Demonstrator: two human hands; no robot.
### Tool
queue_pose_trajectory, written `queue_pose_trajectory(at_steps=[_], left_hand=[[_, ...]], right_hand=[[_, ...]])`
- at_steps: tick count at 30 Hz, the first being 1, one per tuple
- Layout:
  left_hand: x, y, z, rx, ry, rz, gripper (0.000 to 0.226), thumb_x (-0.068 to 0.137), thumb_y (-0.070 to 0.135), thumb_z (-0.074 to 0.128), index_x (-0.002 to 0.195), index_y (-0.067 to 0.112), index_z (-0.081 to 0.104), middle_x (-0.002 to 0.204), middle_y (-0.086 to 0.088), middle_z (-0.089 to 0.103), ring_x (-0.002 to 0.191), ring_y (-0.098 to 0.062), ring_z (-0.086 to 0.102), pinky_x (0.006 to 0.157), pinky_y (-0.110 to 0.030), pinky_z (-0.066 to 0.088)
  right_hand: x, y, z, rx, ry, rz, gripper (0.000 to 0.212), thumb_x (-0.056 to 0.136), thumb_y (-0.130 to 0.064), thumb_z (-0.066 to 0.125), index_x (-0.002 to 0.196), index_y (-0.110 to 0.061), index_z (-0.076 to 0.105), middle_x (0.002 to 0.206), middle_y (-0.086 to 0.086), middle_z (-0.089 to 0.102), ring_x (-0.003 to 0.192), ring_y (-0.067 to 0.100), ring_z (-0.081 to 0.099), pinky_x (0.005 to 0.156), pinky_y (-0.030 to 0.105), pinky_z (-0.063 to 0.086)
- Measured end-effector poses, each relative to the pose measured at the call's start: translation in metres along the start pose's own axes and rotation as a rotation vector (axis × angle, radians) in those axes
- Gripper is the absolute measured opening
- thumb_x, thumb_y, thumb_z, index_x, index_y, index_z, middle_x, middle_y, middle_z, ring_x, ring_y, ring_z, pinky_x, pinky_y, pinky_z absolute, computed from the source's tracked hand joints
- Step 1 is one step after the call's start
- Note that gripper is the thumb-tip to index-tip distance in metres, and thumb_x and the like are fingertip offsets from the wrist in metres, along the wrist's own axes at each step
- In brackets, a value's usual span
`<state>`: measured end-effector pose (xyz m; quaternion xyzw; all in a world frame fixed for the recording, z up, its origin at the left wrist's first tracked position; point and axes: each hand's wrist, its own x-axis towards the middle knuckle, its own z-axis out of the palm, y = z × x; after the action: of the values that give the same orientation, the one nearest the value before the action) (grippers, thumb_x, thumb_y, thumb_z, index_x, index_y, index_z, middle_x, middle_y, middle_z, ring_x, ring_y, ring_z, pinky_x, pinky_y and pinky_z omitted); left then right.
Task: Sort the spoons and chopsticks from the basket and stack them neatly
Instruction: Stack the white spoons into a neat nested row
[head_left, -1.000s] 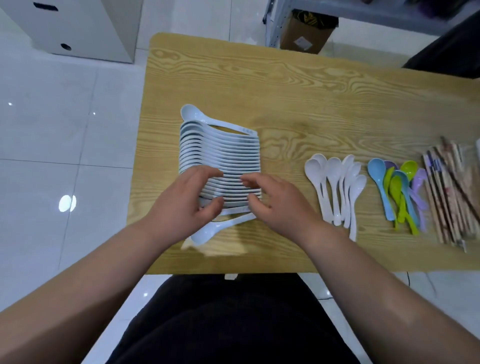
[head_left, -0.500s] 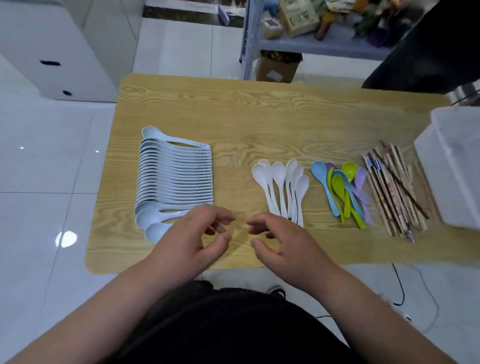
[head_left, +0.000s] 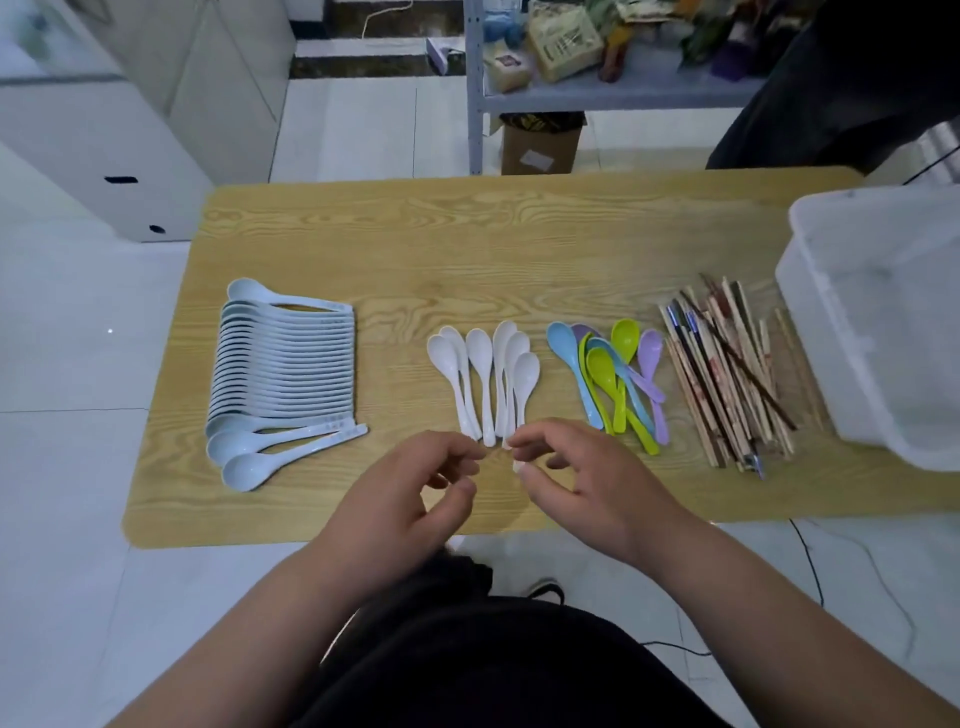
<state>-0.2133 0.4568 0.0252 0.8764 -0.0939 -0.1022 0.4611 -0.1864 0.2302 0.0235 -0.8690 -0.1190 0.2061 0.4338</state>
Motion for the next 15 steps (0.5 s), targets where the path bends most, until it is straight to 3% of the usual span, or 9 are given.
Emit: queue_pose_trajectory(at_steps=[3, 8, 15], left_hand=[[0.006, -0.006, 0.006, -0.009, -0.057, 0.038, 0.026, 0.089, 0.035, 0.056, 0.114, 0.036, 0.062, 0.105, 0.020, 0.063, 0.097, -0.007, 0.063, 0.083, -0.011, 0.046], [0.032, -0.013, 0.013, -0.005, -0.072, 0.052, 0.025, 0.090, 0.030, 0.058, 0.114, 0.038, 0.061, 0.105, 0.020, 0.063, 0.097, -0.004, 0.063, 0.082, -0.009, 0.044], [0.075, -0.002, 0.021, -0.012, 0.119, -0.101, 0.028, 0.092, 0.008, 0.063, 0.108, 0.032, 0.064, 0.098, 0.015, 0.068, 0.096, -0.009, 0.066, 0.082, -0.014, 0.049]], right_hand=[[0.011, 0.005, -0.012, -0.038, 0.029, -0.008, 0.025, 0.094, -0.021, 0.064, 0.119, -0.026, 0.065, 0.107, -0.019, 0.066, 0.109, -0.001, 0.059, 0.089, 0.015, 0.045], [0.031, 0.019, -0.026, -0.016, 0.087, 0.012, 0.024, 0.094, -0.020, 0.063, 0.115, -0.030, 0.064, 0.103, -0.021, 0.065, 0.107, 0.002, 0.060, 0.090, 0.025, 0.049], [0.066, 0.054, -0.043, -0.068, -0.148, -0.015, 0.021, 0.095, -0.032, 0.057, 0.115, -0.037, 0.063, 0.104, -0.025, 0.062, 0.104, -0.006, 0.057, 0.088, 0.027, 0.052]])
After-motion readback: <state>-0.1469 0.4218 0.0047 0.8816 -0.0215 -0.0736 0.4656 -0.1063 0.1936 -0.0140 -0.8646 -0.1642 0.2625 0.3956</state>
